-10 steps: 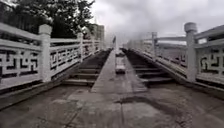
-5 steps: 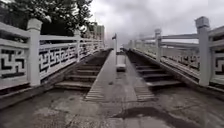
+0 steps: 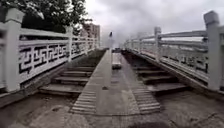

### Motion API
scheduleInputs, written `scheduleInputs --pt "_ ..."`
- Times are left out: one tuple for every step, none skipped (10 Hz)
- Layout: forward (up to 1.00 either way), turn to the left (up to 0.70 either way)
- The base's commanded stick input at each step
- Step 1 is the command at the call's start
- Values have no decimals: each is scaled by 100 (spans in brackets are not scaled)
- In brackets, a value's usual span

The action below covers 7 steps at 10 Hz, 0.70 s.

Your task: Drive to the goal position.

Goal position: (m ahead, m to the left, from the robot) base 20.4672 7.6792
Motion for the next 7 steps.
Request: scheduleInputs --pt "69 1" --pt "69 1" --pt "69 1" --pt "69 1" --pt "69 1" --pt "69 1" --pt "69 1"
